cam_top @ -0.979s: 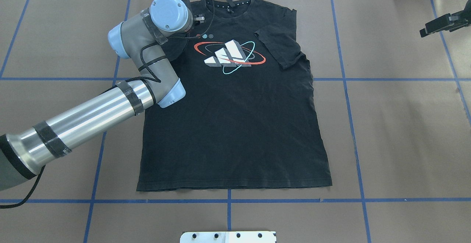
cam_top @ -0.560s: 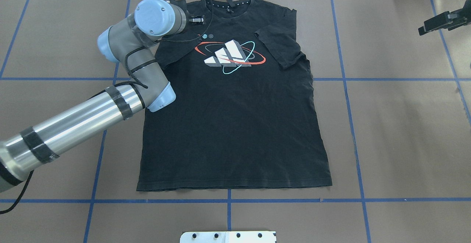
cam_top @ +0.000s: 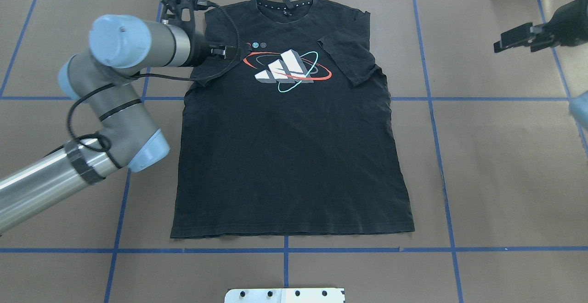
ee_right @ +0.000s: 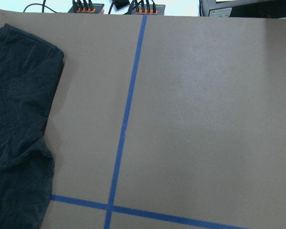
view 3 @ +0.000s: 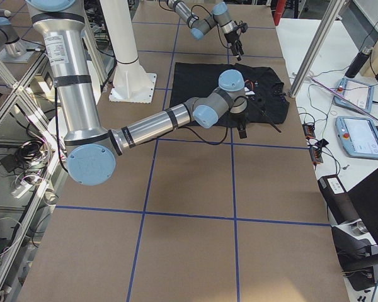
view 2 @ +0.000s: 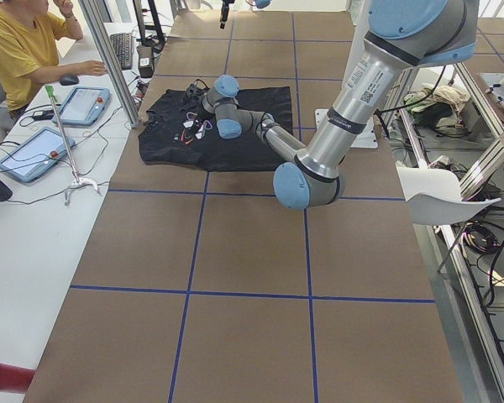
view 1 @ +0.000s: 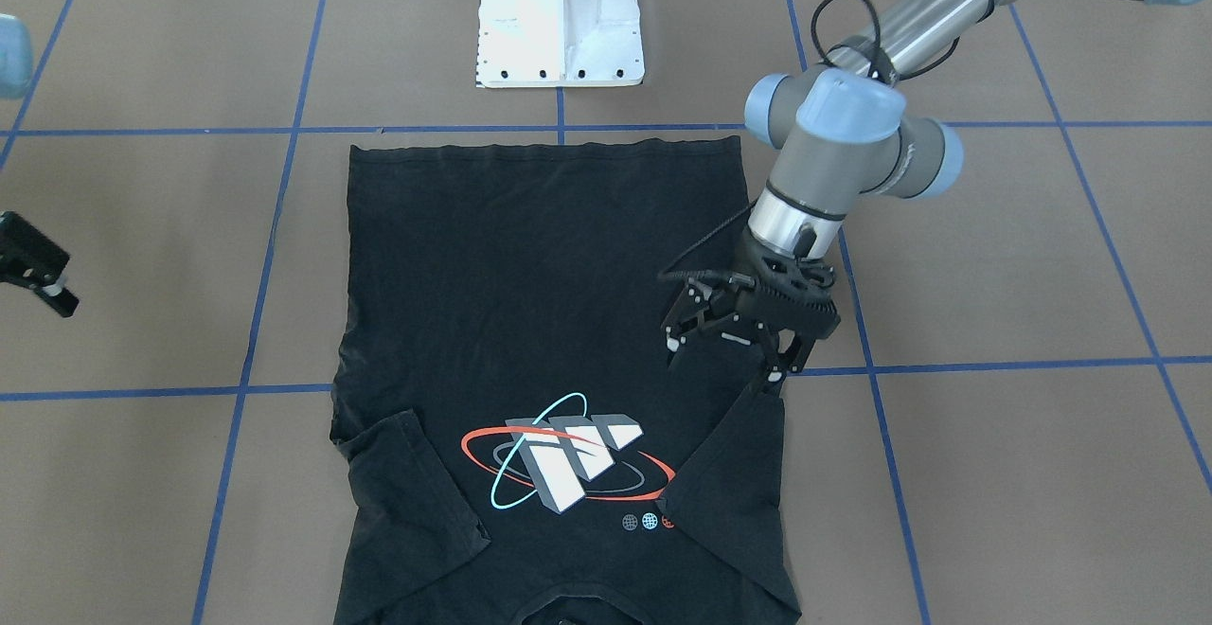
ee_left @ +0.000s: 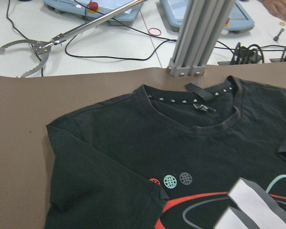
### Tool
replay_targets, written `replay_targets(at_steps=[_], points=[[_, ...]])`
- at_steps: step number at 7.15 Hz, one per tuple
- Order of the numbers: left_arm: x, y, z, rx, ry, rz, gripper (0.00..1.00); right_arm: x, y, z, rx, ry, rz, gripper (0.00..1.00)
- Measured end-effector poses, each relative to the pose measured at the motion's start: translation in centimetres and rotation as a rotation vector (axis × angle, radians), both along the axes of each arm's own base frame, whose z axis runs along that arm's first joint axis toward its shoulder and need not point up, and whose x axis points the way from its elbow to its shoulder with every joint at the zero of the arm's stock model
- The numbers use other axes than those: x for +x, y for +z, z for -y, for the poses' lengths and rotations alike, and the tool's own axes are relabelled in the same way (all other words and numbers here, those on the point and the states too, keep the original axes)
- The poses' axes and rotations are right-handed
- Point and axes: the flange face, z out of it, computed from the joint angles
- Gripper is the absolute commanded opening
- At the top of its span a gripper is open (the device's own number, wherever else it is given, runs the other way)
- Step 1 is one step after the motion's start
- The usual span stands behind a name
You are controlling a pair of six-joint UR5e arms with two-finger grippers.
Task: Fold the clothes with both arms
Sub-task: 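Move both grippers down to the shirt hem corners nearest the robot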
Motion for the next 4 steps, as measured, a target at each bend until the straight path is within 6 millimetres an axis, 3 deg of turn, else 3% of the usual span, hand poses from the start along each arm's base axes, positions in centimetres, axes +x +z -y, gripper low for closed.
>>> replay_targets(at_steps=[2, 4], points=[[-3.1, 1.4, -7.4, 0.006, 0.101, -0.048, 1.0, -5.3, -1.5, -6.3, -0.043, 0.035, -0.005, 1.0], [-4.3, 5.7, -14.5, -0.054, 0.156, -0.033, 1.0, -10.1, -0.7, -13.1, -0.053, 0.069, 0.012, 1.0]])
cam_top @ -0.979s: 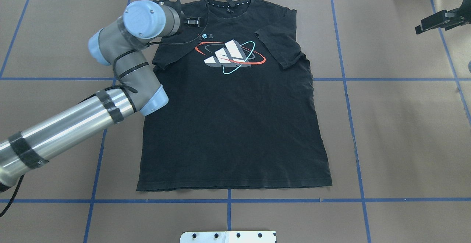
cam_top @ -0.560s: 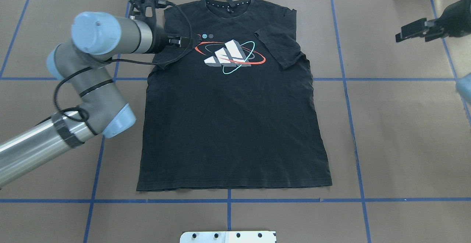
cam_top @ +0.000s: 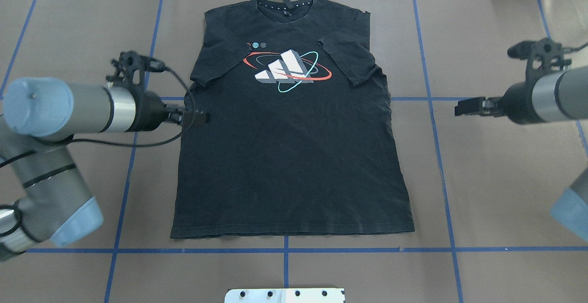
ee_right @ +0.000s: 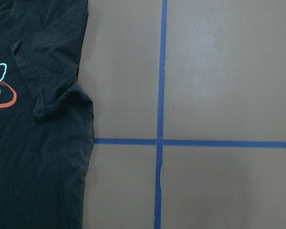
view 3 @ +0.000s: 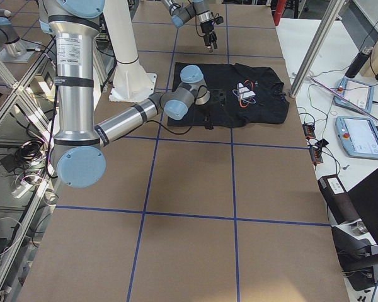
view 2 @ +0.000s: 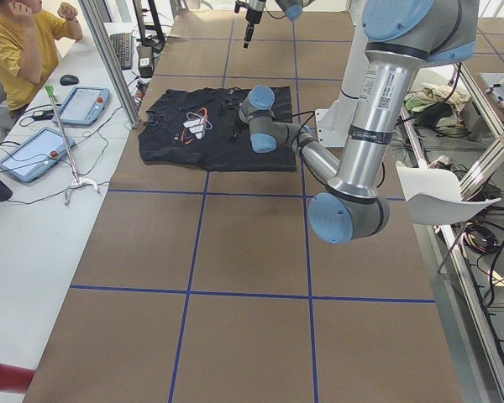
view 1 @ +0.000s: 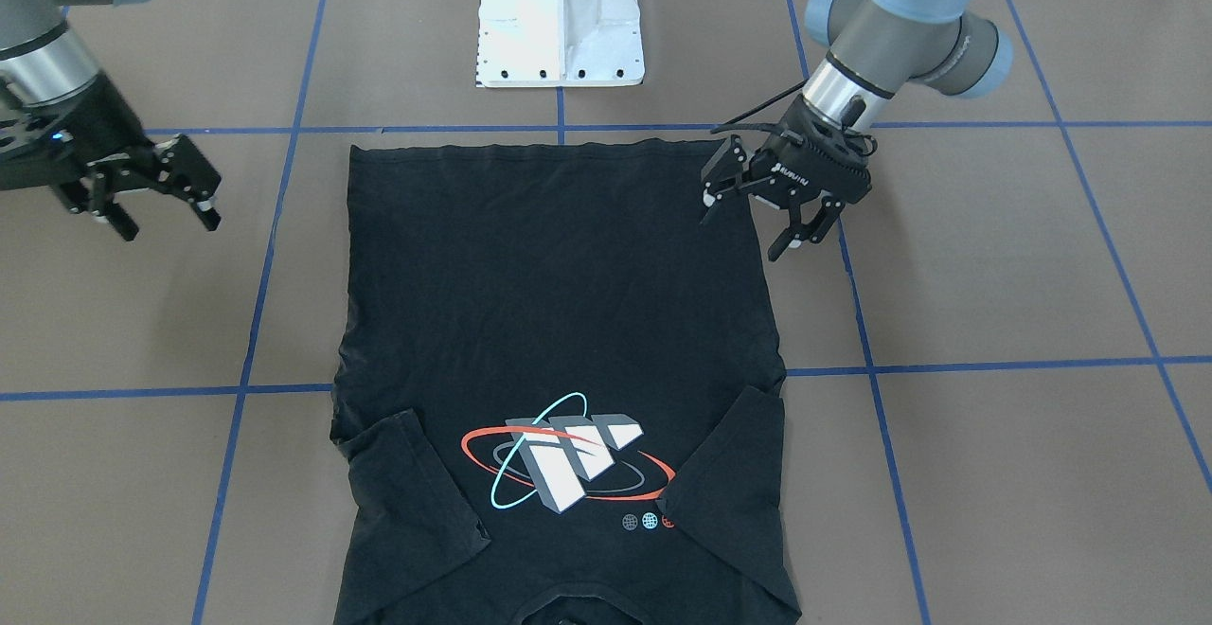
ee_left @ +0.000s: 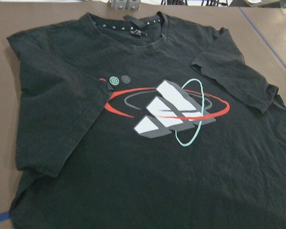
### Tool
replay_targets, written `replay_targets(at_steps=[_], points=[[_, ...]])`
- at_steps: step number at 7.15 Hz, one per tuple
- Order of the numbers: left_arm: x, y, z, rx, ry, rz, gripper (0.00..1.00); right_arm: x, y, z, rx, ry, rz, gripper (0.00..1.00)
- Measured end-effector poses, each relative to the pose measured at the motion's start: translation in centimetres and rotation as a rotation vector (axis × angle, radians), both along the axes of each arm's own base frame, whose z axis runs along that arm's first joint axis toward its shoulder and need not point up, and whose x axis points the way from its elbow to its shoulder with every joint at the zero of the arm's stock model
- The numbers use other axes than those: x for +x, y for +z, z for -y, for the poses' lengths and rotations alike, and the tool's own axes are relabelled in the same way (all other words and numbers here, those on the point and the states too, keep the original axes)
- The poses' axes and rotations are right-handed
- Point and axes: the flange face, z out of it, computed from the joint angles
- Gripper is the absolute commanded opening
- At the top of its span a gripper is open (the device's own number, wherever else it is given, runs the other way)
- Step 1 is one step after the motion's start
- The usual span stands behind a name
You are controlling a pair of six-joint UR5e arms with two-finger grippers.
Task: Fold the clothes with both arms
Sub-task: 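Move both grippers down to the shirt hem corners nearest the robot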
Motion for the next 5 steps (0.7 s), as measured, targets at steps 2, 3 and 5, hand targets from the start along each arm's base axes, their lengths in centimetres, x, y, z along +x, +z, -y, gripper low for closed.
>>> replay_targets(at_steps=[2, 3, 5], points=[[2.3, 2.6, -7.2, -0.092, 0.0, 0.011, 1.0, -1.6, 2.9, -6.4, 0.011, 0.007, 0.035, 1.0], [3.9, 3.3, -10.1, -0.134, 0.007, 0.01, 1.0, -2.8, 3.5, -8.9, 0.011, 0.018, 0.035, 1.0], [5.2, 4.8, -13.0, -0.187, 0.029, 0.028, 1.0, -5.9, 3.8, -12.5, 0.021, 0.051, 0.03, 1.0]])
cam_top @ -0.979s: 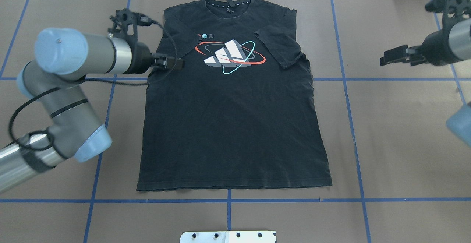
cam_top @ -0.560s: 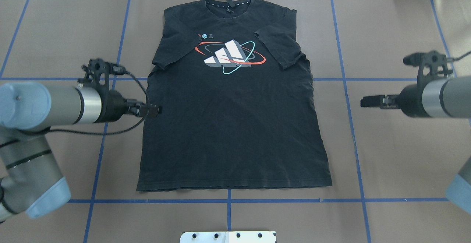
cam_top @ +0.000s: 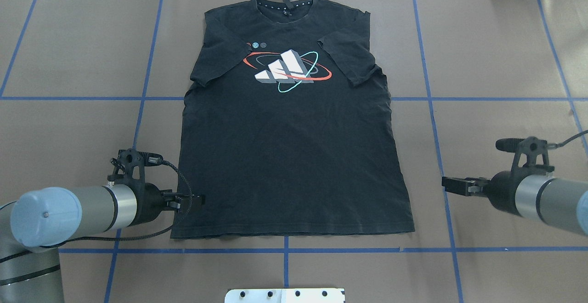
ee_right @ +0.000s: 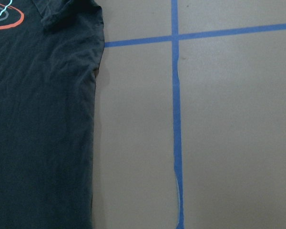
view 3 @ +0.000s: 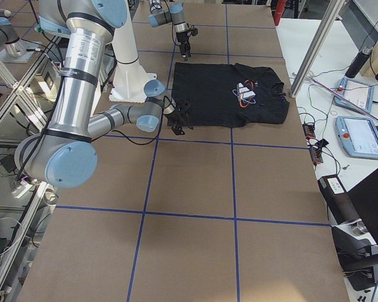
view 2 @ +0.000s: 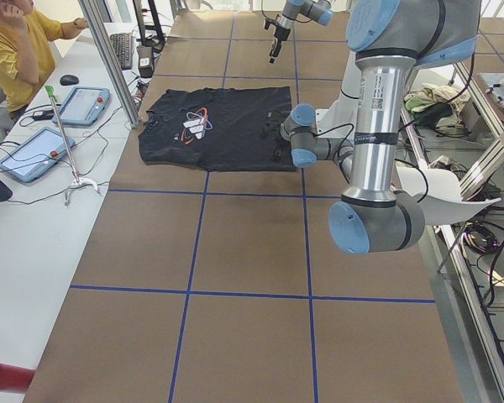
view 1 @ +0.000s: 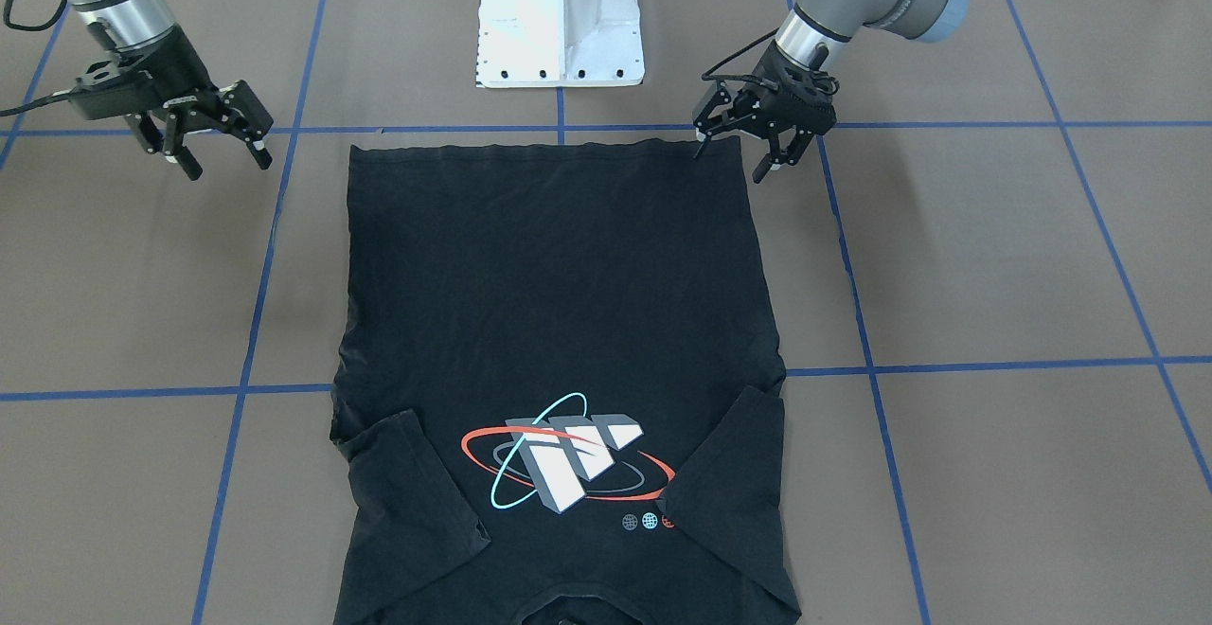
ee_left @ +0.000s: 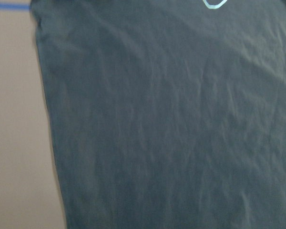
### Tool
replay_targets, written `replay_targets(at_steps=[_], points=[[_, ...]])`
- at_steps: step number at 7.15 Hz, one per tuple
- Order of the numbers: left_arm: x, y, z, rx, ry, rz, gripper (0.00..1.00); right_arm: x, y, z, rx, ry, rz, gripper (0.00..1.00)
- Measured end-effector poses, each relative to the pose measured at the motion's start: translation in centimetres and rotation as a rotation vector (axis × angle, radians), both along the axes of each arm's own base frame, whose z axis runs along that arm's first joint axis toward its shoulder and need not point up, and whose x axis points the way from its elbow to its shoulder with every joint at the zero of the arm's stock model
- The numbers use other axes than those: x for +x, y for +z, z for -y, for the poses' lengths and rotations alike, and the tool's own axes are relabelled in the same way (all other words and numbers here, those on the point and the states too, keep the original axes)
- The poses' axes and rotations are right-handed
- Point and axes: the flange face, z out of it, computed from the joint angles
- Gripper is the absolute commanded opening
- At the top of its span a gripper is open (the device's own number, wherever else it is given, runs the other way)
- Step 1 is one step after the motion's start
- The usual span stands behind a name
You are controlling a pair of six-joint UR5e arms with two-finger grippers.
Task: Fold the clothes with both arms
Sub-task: 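Move both grippers down to the shirt hem corners nearest the robot, then grasp the hem corners with the left and right grippers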
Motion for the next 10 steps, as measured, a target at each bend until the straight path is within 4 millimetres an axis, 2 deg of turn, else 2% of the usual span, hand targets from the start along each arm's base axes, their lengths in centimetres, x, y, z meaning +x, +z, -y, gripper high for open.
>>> replay_targets(at_steps=[2, 5, 7, 10], points=[[0.1, 1.6, -1.2, -0.03, 0.017, 0.024, 0.99, -1.4, -0.2, -1.6, 0.006, 0.008, 0.004, 1.0], [1.6, 2.6, -3.7, -0.069, 0.055, 0.038, 0.79, -1.8, -0.2, -2.0, 0.009, 0.008, 0.004, 1.0], [1.7, 3.5, -4.7, -0.081, 0.068, 0.053, 0.74, -1.8, -0.3, -2.0, 0.01, 0.008, 0.005, 1.0], [1.5, 4.2, -5.1, -0.088, 0.071, 0.067, 0.29, -1.8, -0.3, -2.1, 0.01, 0.007, 0.005, 1.0]])
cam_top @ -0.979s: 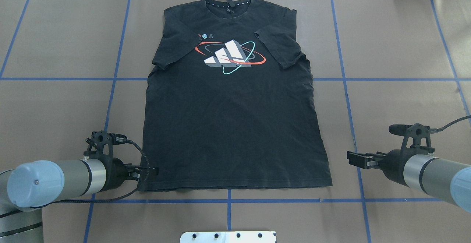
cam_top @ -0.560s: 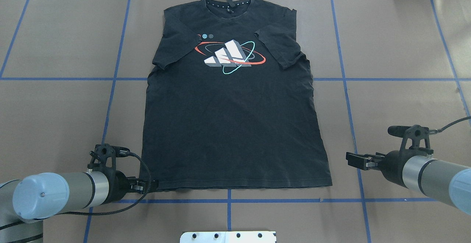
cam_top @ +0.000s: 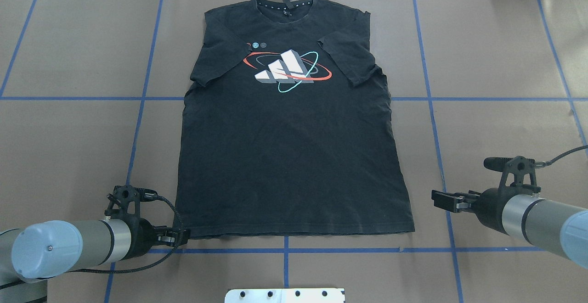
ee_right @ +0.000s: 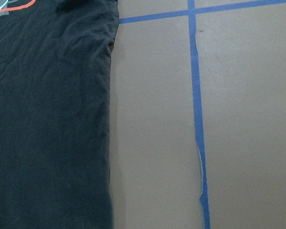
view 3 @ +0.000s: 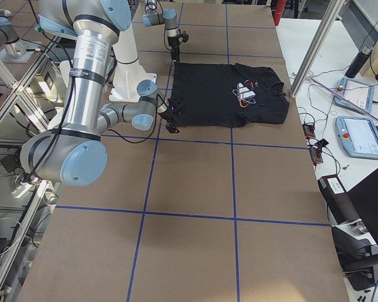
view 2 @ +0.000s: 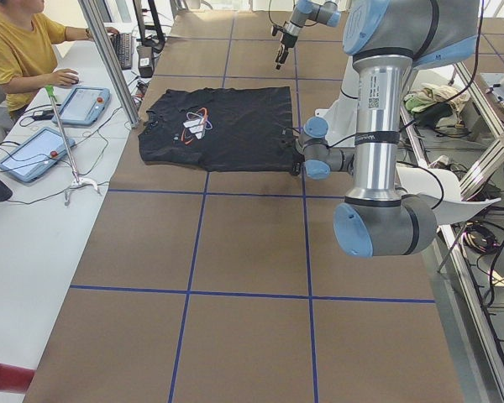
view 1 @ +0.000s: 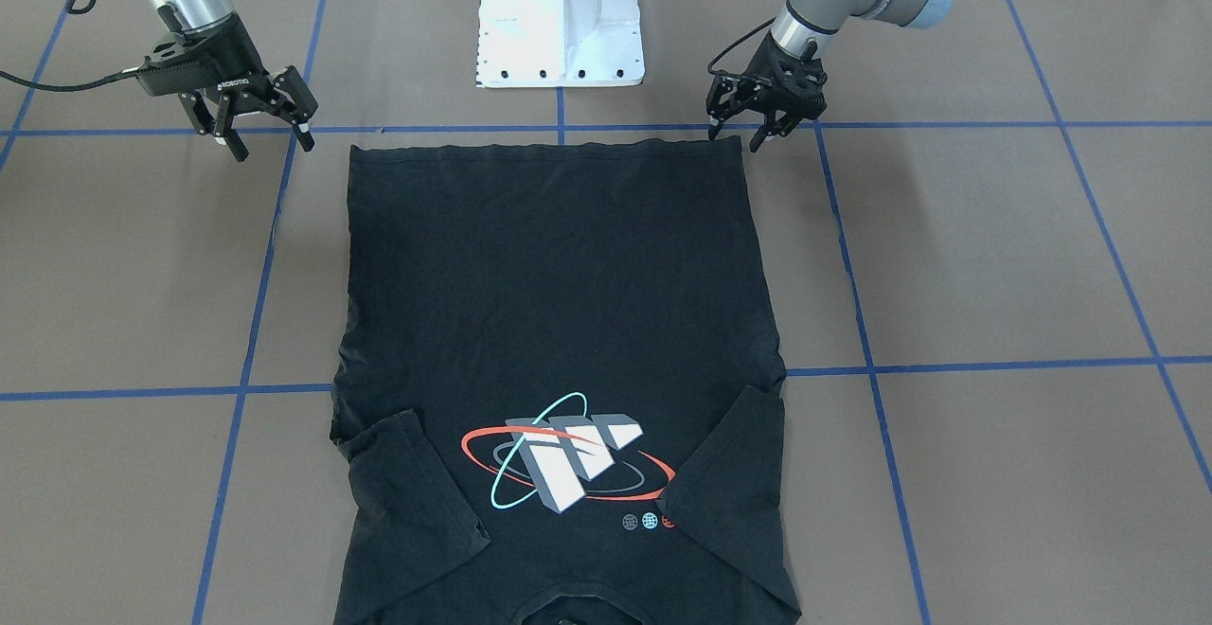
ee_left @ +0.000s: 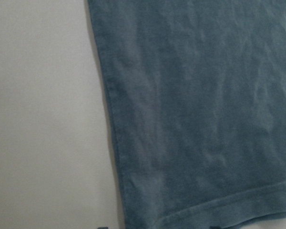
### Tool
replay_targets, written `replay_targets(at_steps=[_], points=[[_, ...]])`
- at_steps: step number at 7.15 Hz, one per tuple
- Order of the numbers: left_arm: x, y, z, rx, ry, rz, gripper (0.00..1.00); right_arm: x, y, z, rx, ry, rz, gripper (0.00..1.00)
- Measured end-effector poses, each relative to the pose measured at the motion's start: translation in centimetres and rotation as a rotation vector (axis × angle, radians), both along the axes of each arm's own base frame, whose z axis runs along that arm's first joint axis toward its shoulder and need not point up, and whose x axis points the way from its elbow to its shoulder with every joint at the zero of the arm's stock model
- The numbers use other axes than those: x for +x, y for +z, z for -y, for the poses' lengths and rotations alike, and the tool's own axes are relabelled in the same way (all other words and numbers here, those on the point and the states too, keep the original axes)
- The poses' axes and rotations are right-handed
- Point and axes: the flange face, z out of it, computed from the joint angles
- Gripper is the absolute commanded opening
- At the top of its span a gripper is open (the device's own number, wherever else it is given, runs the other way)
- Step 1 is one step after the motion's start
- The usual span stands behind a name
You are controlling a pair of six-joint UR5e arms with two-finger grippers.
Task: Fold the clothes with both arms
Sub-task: 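Grasp the hem corners with the left and right grippers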
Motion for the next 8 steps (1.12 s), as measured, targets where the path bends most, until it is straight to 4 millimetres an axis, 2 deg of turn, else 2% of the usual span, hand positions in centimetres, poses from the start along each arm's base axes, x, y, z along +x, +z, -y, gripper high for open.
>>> replay_targets(at_steps=[1, 2, 4, 8], points=[[0.04, 0.01, -0.08, -0.001, 0.002, 0.001, 0.19, -0.01, 0.0, -0.01, 0.0, 0.0, 0.0, 1.0], [0.1, 0.0, -0.21, -0.001, 0.005, 0.0, 0.18, -0.01, 0.0, -0.01, 0.0, 0.0, 0.0, 1.0], [0.28, -0.06, -0.59, 0.0, 0.013, -0.001, 0.0, 0.0, 0.02, -0.01, 0.0, 0.0, 0.0, 1.0], [0.19, -0.22, -0.72, 0.001, 0.015, -0.004, 0.0, -0.14, 0.08, -0.05, -0.02, 0.015, 0.009, 0.97]])
